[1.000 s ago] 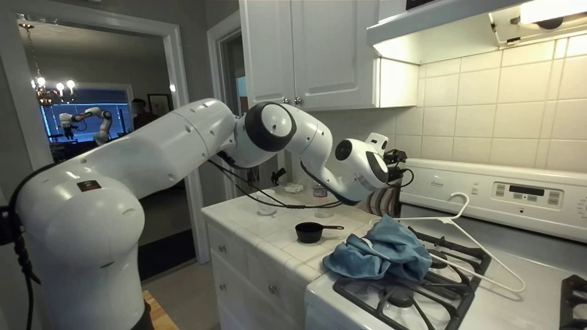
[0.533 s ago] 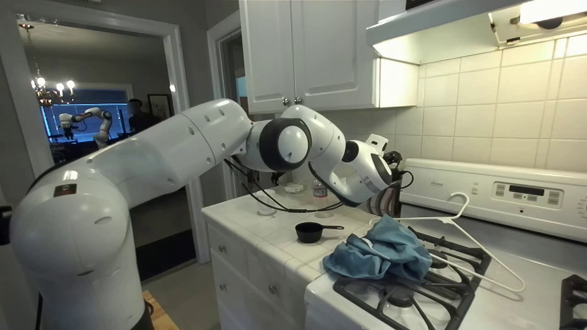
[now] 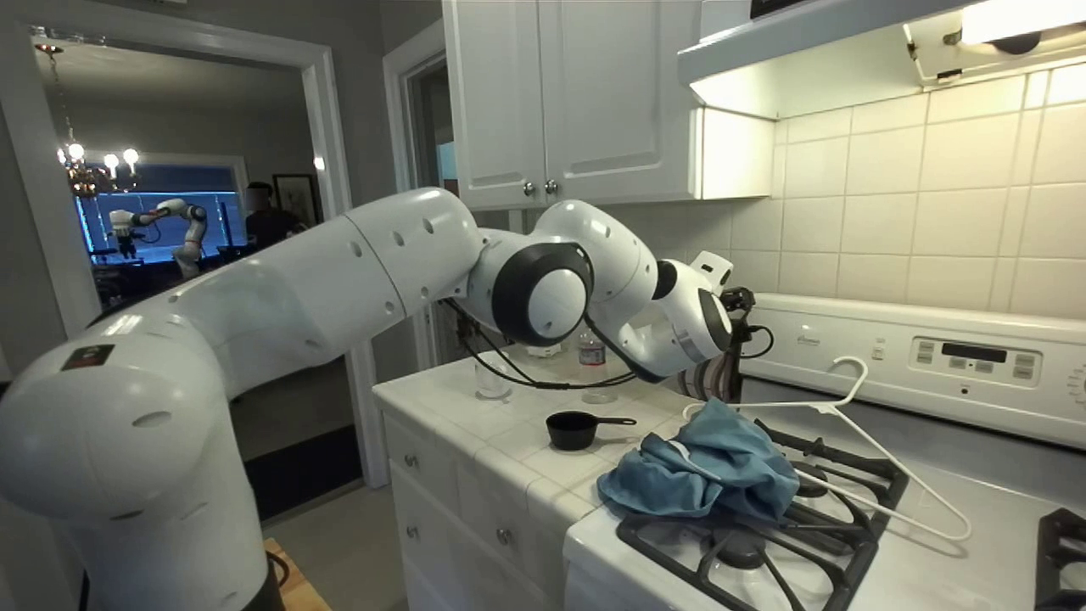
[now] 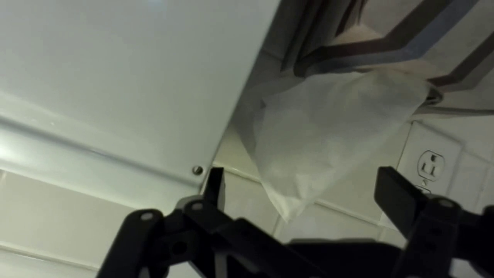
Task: Remove one paper towel from the tissue box
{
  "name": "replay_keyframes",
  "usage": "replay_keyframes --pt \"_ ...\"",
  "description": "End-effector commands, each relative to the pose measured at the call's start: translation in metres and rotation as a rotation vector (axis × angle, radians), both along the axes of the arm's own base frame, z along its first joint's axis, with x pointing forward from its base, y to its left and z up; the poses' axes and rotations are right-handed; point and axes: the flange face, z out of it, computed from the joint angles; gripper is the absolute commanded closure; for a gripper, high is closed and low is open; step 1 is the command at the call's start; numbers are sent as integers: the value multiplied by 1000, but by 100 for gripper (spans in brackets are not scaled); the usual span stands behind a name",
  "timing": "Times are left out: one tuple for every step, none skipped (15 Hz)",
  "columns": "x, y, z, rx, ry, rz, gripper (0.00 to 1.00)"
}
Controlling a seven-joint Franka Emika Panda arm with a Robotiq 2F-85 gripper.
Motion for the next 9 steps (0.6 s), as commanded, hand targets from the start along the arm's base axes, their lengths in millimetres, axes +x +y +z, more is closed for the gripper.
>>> replay_keyframes --pt "8 -8 8 -17 13 -4 0" --pt "10 -6 11 -16 25 1 0" --pt "12 -6 13 -15 38 5 0" --pt "15 -7 15 -14 51 11 0" --pt "17 -7 16 -14 63 19 1" --pt "20 -9 17 -14 75 27 3" --pt "22 -10 17 -15 88 39 23" --pt "25 -12 19 -18 100 47 28" --pt "27 -13 19 -22 108 55 28"
